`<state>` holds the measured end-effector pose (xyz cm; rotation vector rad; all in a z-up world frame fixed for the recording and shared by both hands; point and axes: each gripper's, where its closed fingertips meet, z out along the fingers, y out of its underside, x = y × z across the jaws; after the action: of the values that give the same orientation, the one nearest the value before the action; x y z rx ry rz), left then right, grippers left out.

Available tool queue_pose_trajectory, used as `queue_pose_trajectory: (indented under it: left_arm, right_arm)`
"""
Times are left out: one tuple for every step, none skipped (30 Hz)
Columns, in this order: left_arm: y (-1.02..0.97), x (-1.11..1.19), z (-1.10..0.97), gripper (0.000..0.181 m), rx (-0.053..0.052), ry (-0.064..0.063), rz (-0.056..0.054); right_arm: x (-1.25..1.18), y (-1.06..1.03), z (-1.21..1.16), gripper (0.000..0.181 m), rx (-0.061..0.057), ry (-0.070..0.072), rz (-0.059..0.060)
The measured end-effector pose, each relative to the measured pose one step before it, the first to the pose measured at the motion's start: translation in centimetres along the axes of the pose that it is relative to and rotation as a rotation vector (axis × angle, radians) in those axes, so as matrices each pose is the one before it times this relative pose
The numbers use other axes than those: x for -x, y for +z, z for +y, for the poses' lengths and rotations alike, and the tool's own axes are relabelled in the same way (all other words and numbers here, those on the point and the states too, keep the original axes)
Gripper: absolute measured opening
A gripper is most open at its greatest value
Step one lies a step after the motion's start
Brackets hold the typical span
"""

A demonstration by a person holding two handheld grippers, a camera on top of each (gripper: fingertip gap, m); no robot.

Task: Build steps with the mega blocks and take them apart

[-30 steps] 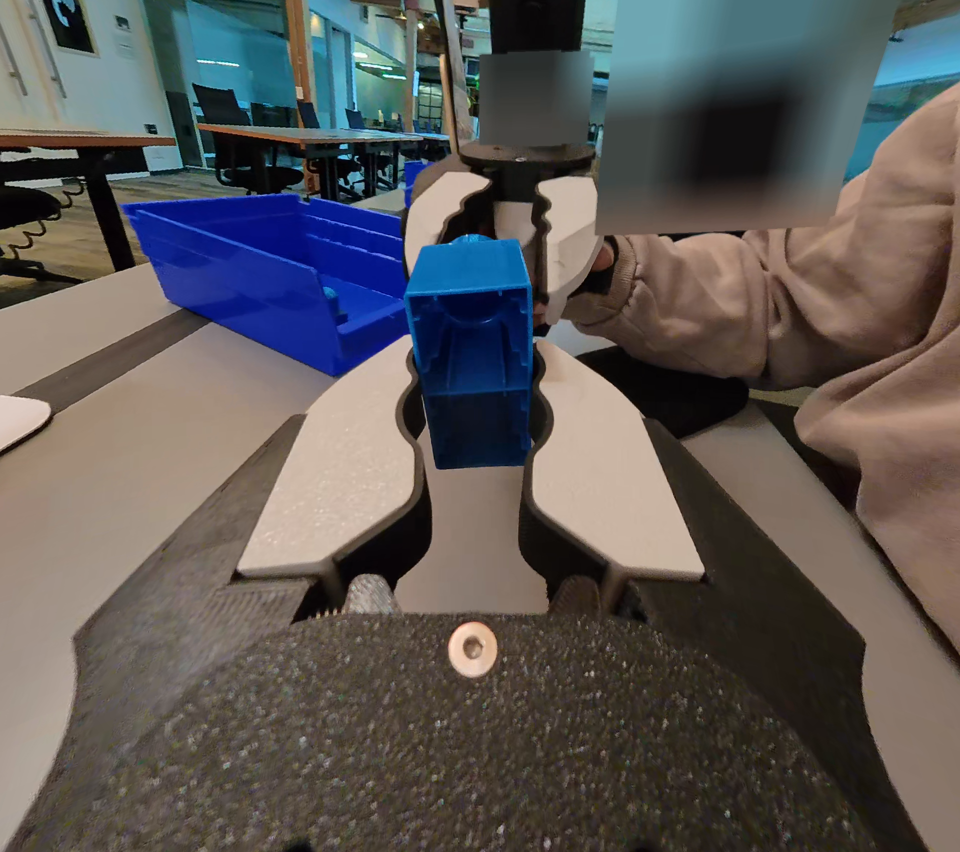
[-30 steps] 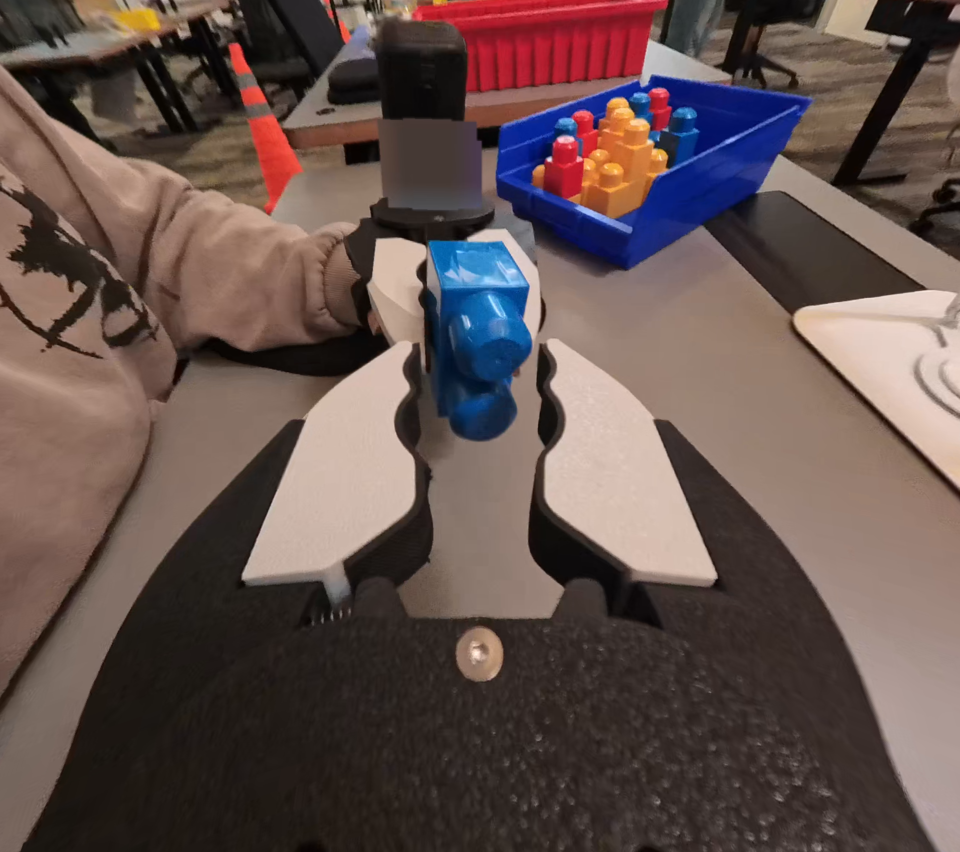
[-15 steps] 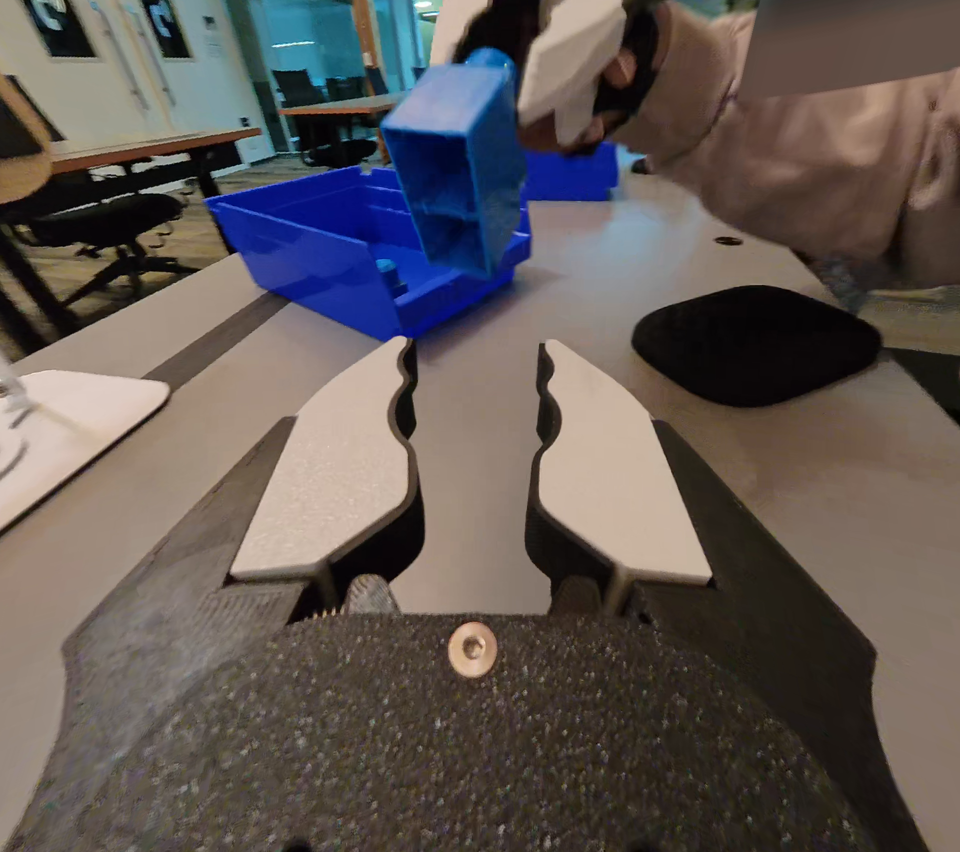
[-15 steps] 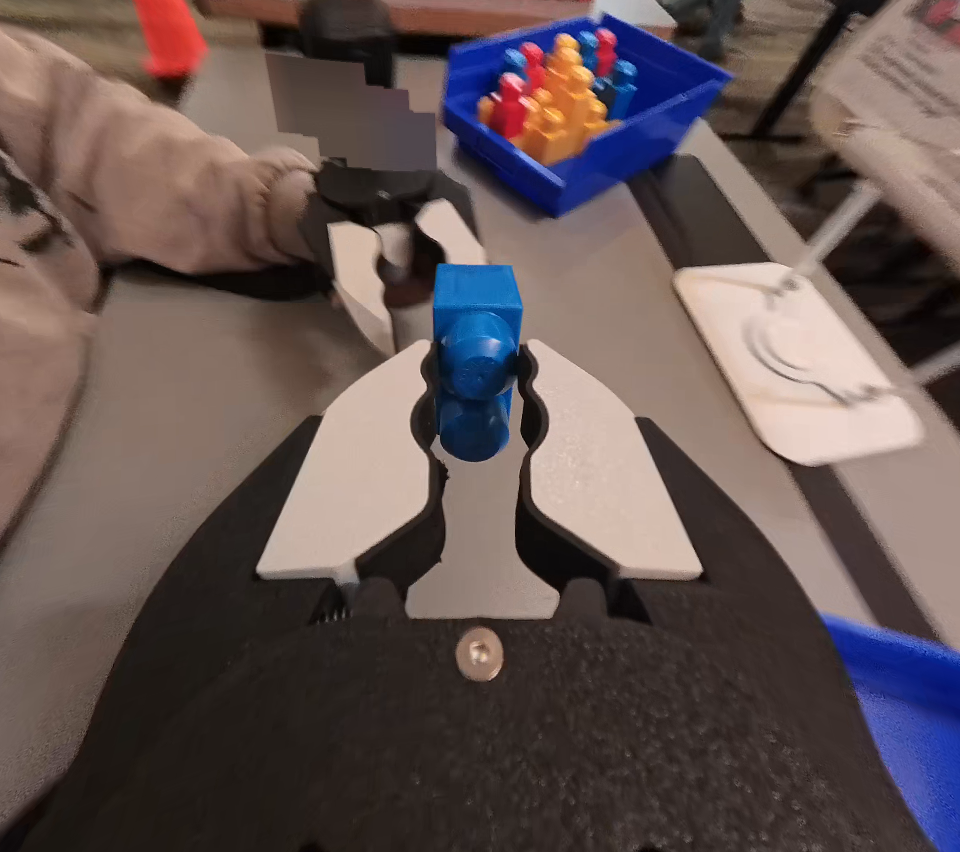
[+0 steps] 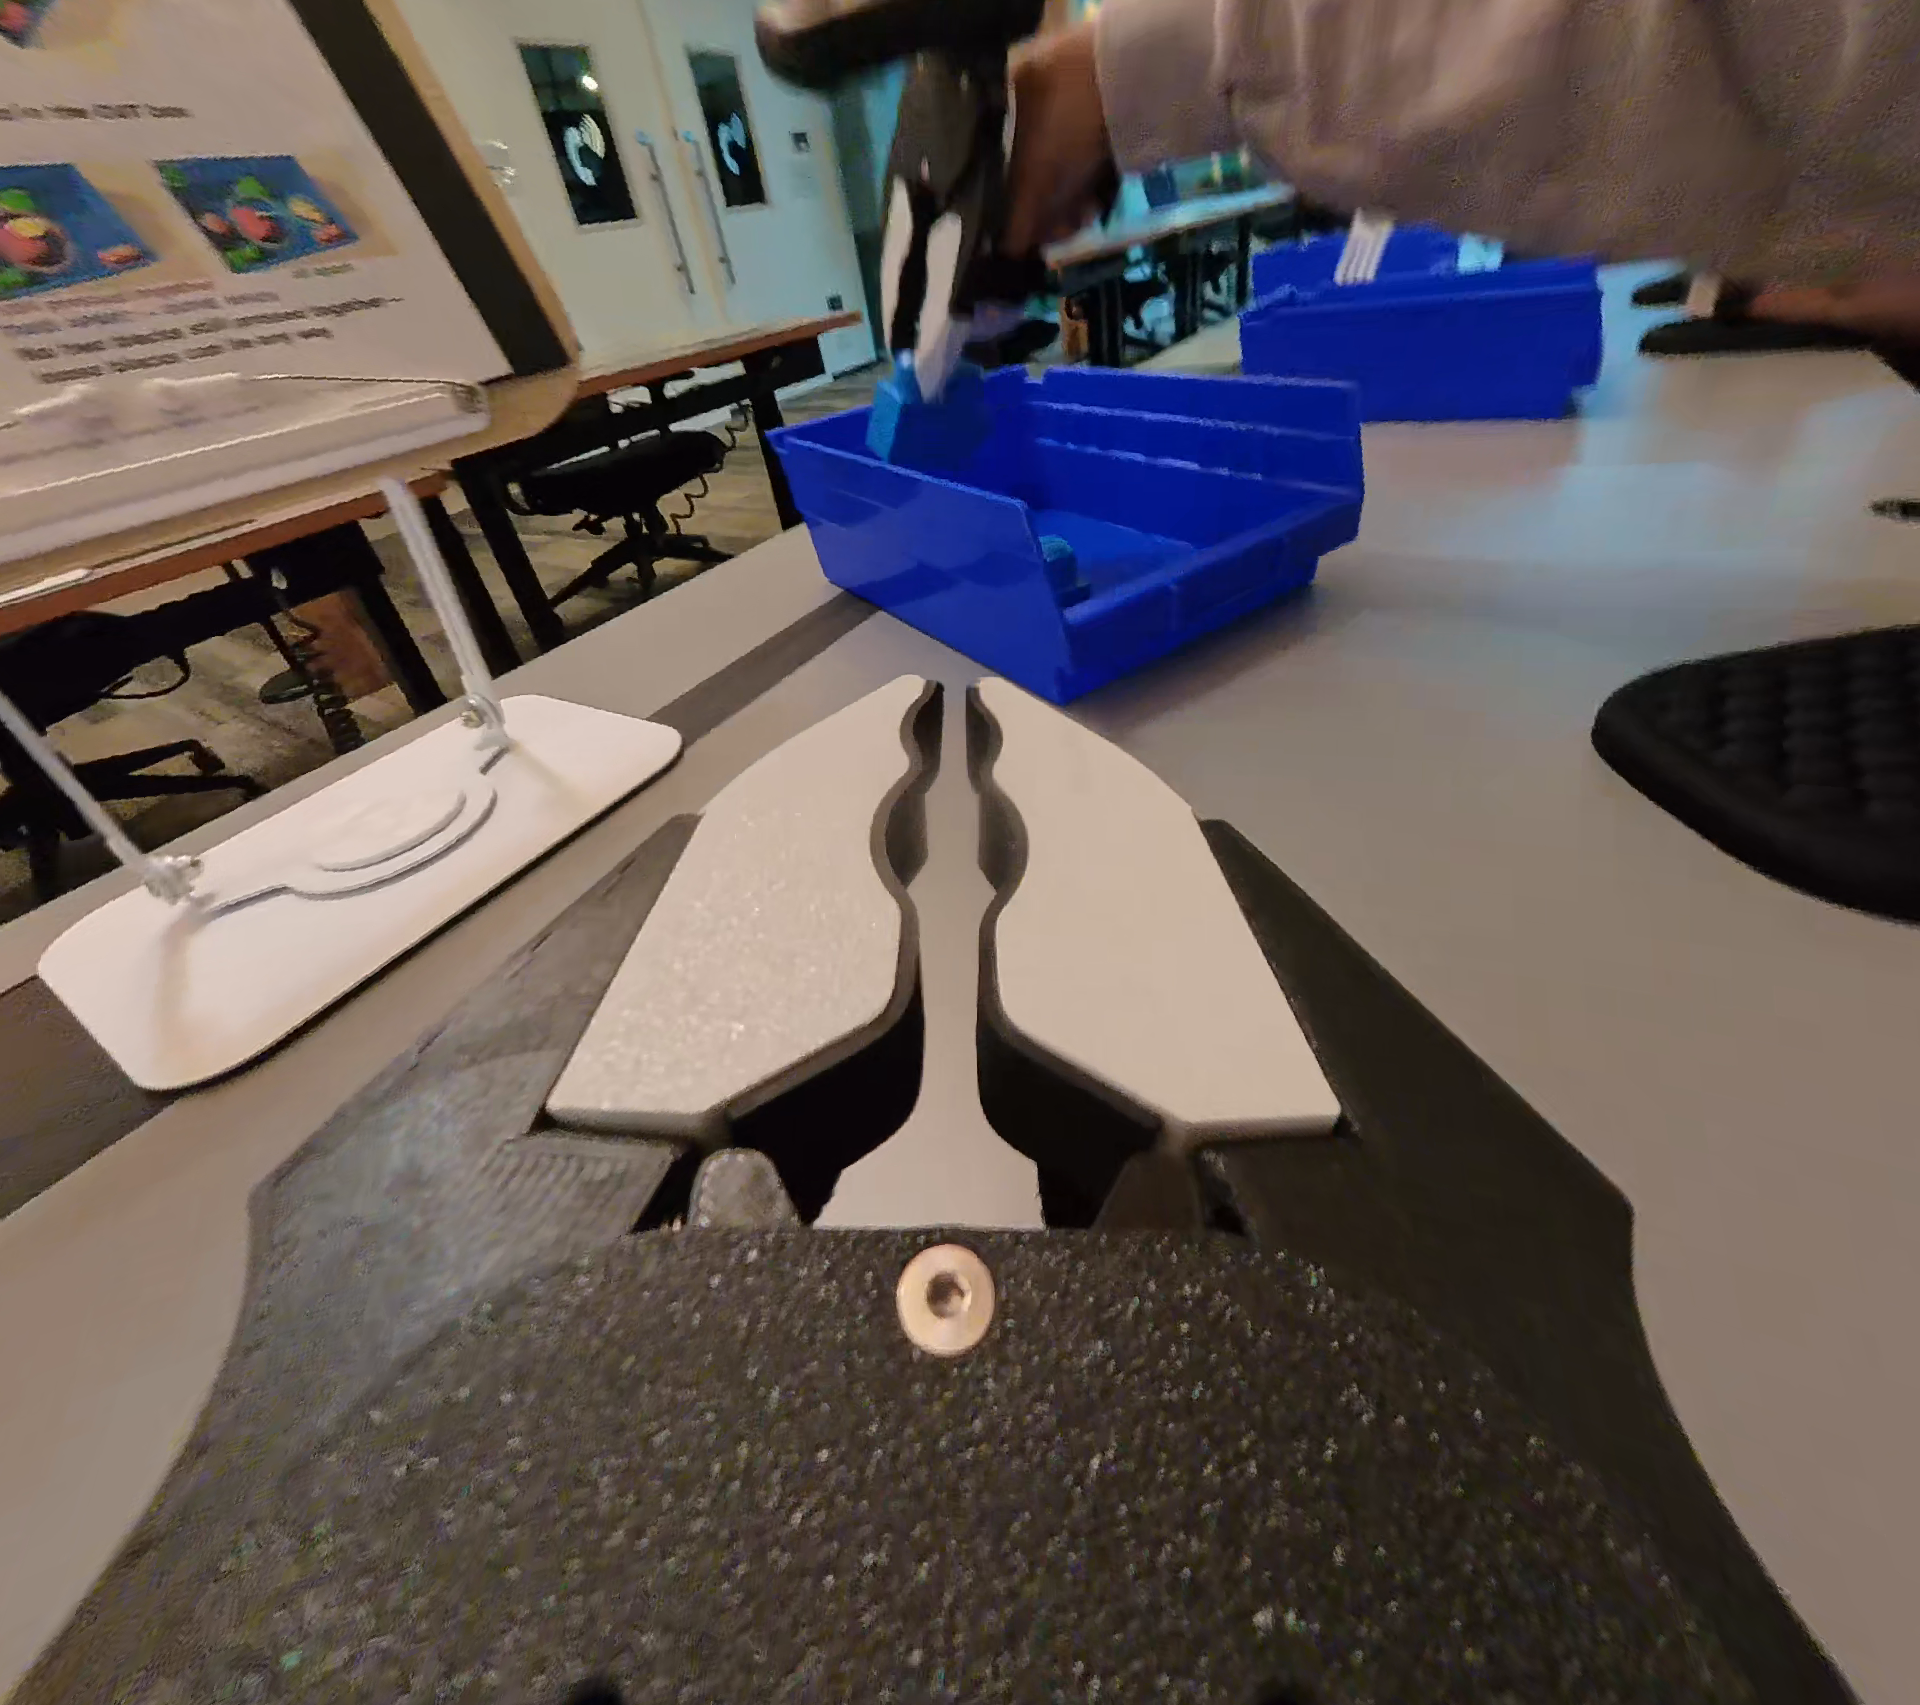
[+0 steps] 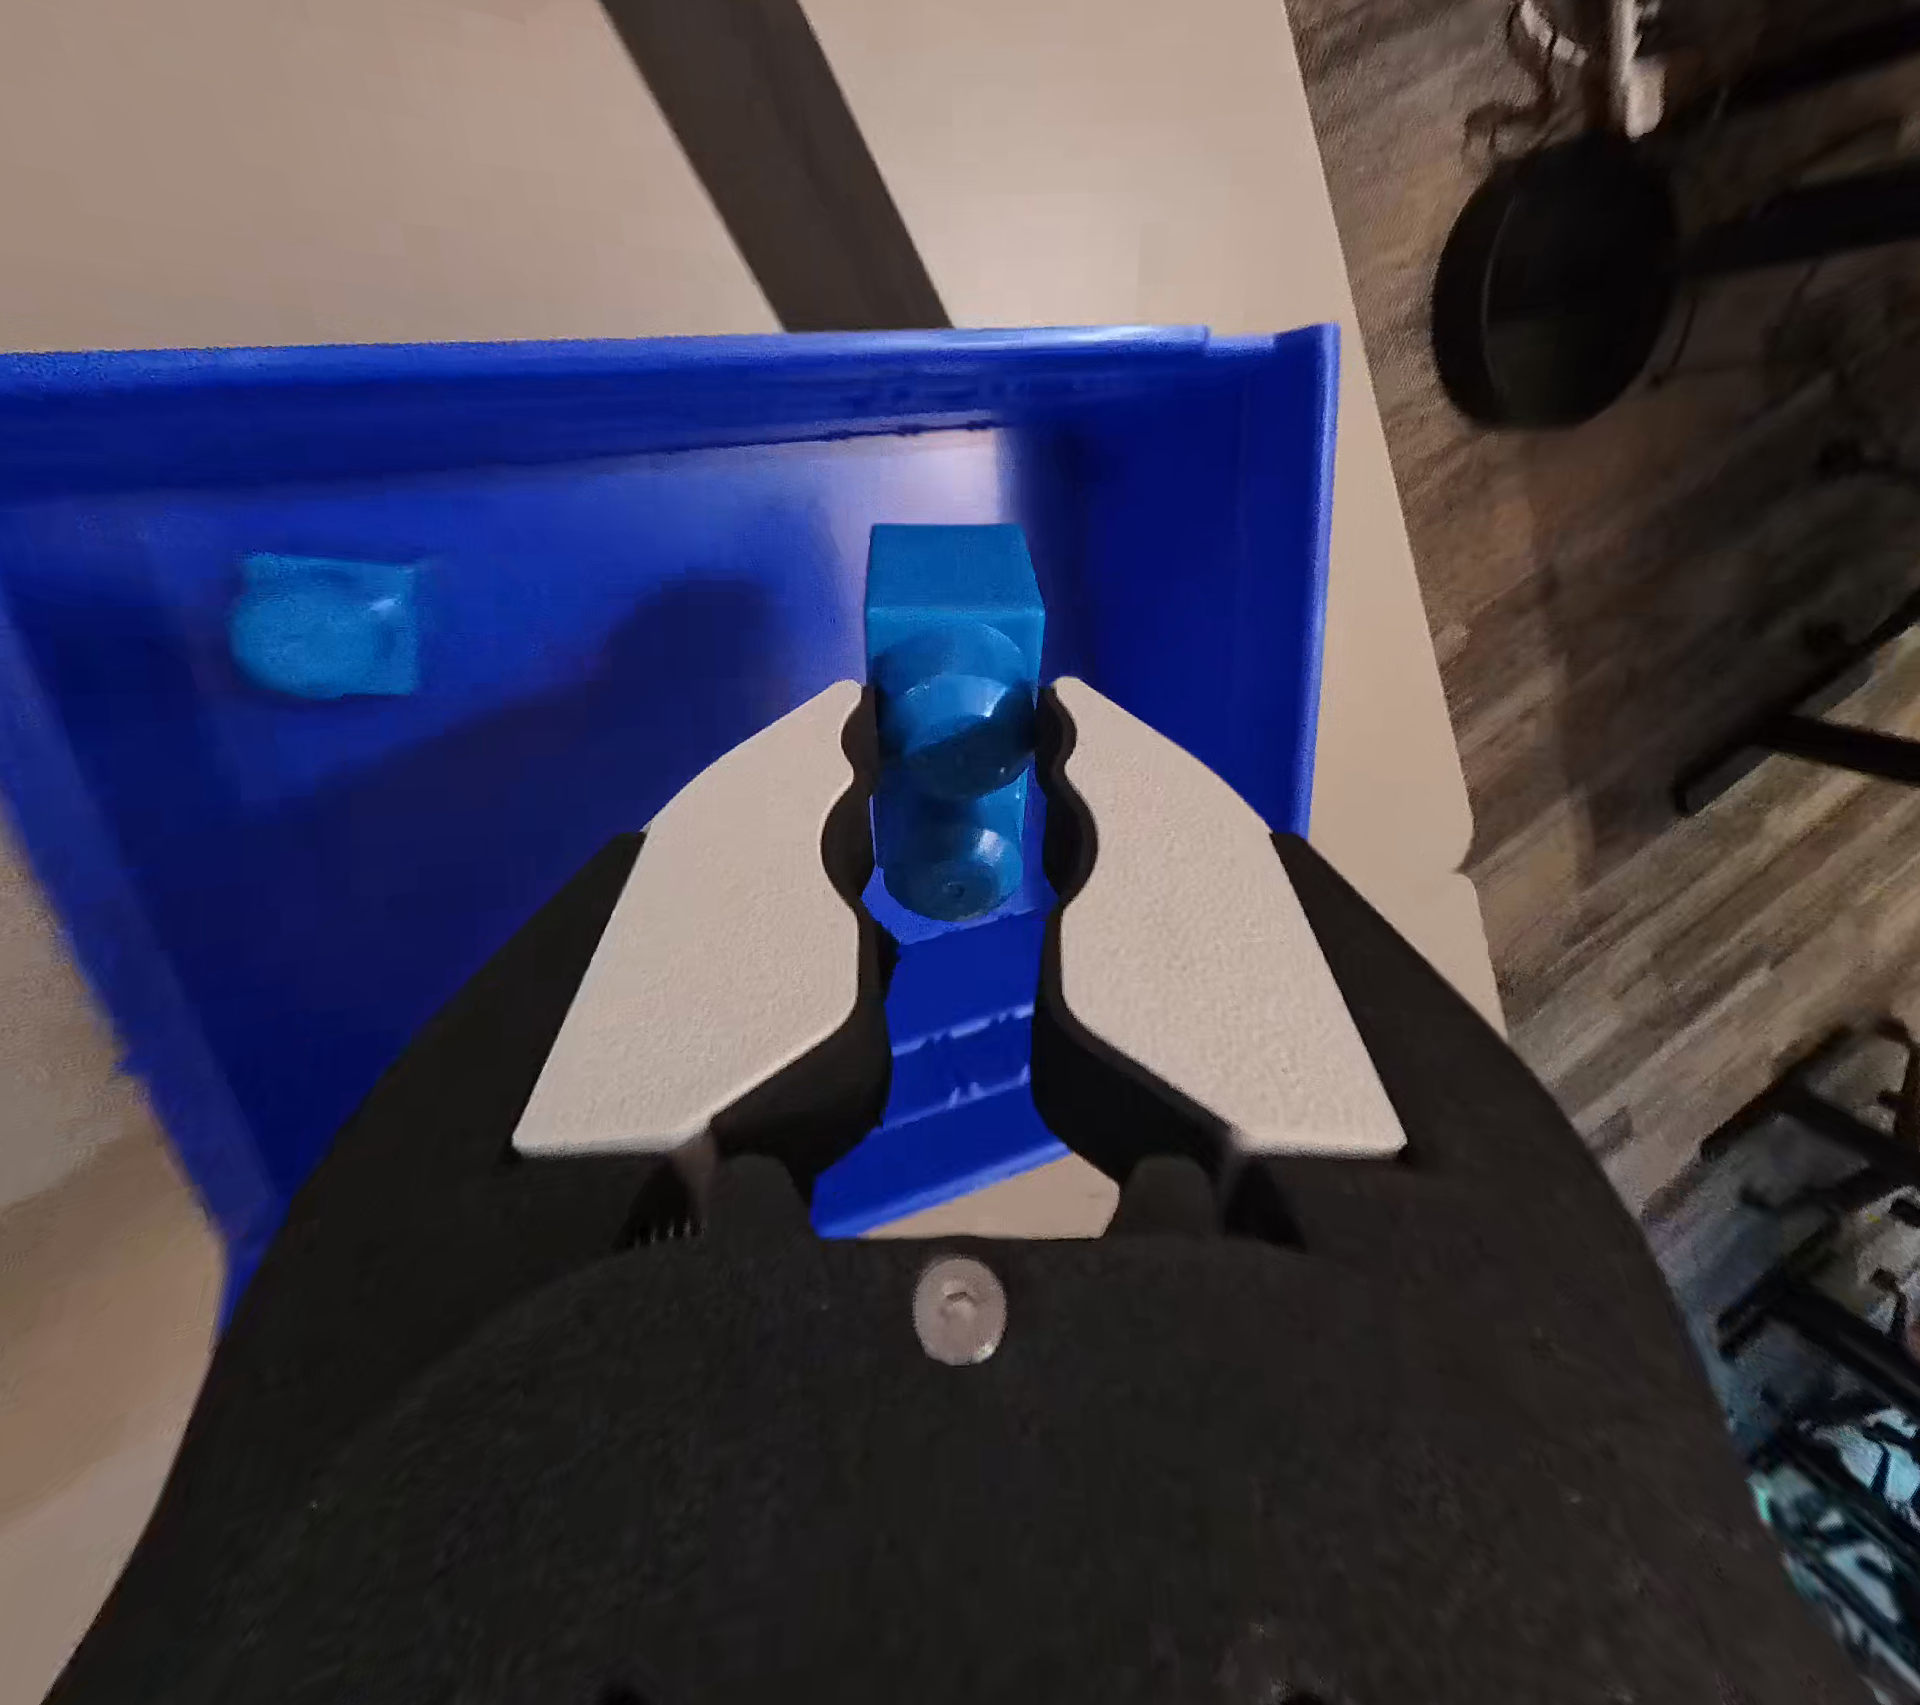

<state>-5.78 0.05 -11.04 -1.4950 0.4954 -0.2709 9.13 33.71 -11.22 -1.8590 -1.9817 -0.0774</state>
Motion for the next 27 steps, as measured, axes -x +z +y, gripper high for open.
queue_pose_trajectory:
  left_arm:
    - [-0.217,0.432,-0.260,0.003,-0.0212,-0.0245,-0.0167]
    - [-0.242,0.507,-0.249,0.002,-0.0194,-0.0259,-0.0200]
    - [-0.259,0.650,-0.211,0.001,-0.0145,-0.0225,-0.0283]
    - [-0.261,0.743,-0.189,0.001,-0.0113,-0.0153,-0.0364]
    - [-0.254,0.714,-0.197,0.000,-0.0107,-0.0076,-0.0367]
    - [-0.227,0.695,-0.177,0.000,-0.0086,-0.0030,-0.0383]
    - [-0.204,0.704,-0.109,0.000,-0.0033,0.0007,-0.0414]
    - [-0.159,0.581,-0.090,0.000,-0.0012,0.0036,-0.0342]
    - [-0.133,0.434,-0.087,0.000,-0.0019,0.0033,-0.0240]
    - [-0.107,0.338,-0.050,0.000,0.0000,0.0035,-0.0180]
    - [-0.058,0.310,0.053,0.000,0.0049,0.0075,-0.0154]
    - [-0.023,0.297,0.119,0.000,0.0059,0.0112,-0.0149]
    - [-0.003,0.246,0.110,0.000,0.0034,0.0087,-0.0094]
    - [0.026,0.079,0.146,0.000,0.0048,0.0009,0.0051]
    - [0.031,0.006,0.149,0.000,0.0060,-0.0075,0.0134]
    - [-0.012,0.063,0.051,0.000,0.0013,-0.0107,0.0103]
    - [-0.054,0.119,-0.042,0.000,-0.0035,-0.0079,0.0057]
    - [-0.079,0.232,-0.058,0.000,-0.0043,-0.0014,-0.0039]
    - [-0.101,0.345,-0.069,0.000,-0.0040,0.0050,-0.0132]
    - [-0.091,0.324,-0.060,0.000,-0.0034,0.0057,-0.0117]
    - [-0.066,0.241,-0.047,0.000,-0.0027,0.0019,-0.0061]
    - [-0.044,0.221,-0.013,0.000,-0.0004,-0.0002,-0.0045]
    - [-0.050,0.232,-0.012,0.000,-0.0002,0.0015,-0.0068]
    - [-0.051,0.212,-0.022,0.000,-0.0009,0.0025,-0.0063]
    - [-0.049,0.193,-0.004,0.000,0.0004,0.0015,-0.0052]
    - [-0.044,0.189,0.006,0.000,0.0011,0.0003,-0.0054]
    - [-0.034,0.156,0.018,0.000,0.0026,-0.0013,-0.0027]
  right_arm:
    - [-0.665,1.560,0.185,0.029,0.0220,0.0070,-0.0094]
    - [-0.473,1.479,0.131,0.029,0.0232,0.0068,-0.0159]
    - [-0.410,1.368,0.121,0.029,0.0278,-0.0027,-0.0126]
    - [-0.364,1.247,0.146,0.029,0.0320,-0.0123,-0.0103]
    - [-0.386,1.098,0.133,0.029,0.0321,-0.0119,-0.0063]
    - [-0.362,0.950,0.049,0.029,0.0242,-0.0084,-0.0071]
    - [-0.303,0.744,-0.079,0.029,0.0122,-0.0064,-0.0092]
    - [-0.210,0.563,-0.223,0.029,0.0005,-0.0020,-0.0128]
    - [-0.065,0.403,-0.297,0.029,-0.0042,-0.0049,-0.0164]
    - [-0.035,0.278,-0.349,0.029,-0.0070,-0.0154,-0.0095]
    - [-0.040,0.217,-0.292,0.029,-0.0034,-0.0190,-0.0035]
    - [0.024,0.176,-0.223,0.029,0.0006,-0.0150,-0.0059]
    - [0.021,0.145,-0.129,0.029,0.0028,-0.0095,-0.0066]
    - [-0.042,0.123,-0.080,0.029,0.0040,-0.0041,-0.0020]
    - [-0.073,0.035,-0.136,0.029,-0.0019,-0.0014,-0.0001]
    - [-0.104,-0.003,-0.148,0.029,-0.0051,-0.0010,0.0051]
    - [0.021,0.015,-0.124,0.029,-0.0058,-0.0026,-0.0001]
    - [-0.007,0.002,-0.073,0.029,-0.0045,-0.0040,0.0049]
    - [-0.072,-0.028,-0.015,0.029,-0.0042,-0.0034,0.0112]
    - [-0.062,-0.107,0.057,0.029,-0.0040,-0.0011,0.0079]
    - [-0.078,-0.210,0.081,0.030,-0.0041,0.0019,0.0067]
    - [-0.091,-0.321,0.078,0.031,-0.0059,0.0045,0.0053]
    - [-0.012,-0.470,-0.017,0.031,-0.0126,0.0072,-0.0002]
    - [-0.091,-0.659,-0.128,0.032,-0.0210,0.0096,0.0055]
    - [-0.172,-0.887,-0.257,0.032,-0.0308,0.0148,0.0101]
    - [-0.125,-1.110,-0.512,0.033,-0.0454,0.0211,0.0100]
    - [-0.063,-1.333,-0.861,0.034,-0.0633,0.0226,0.0140]
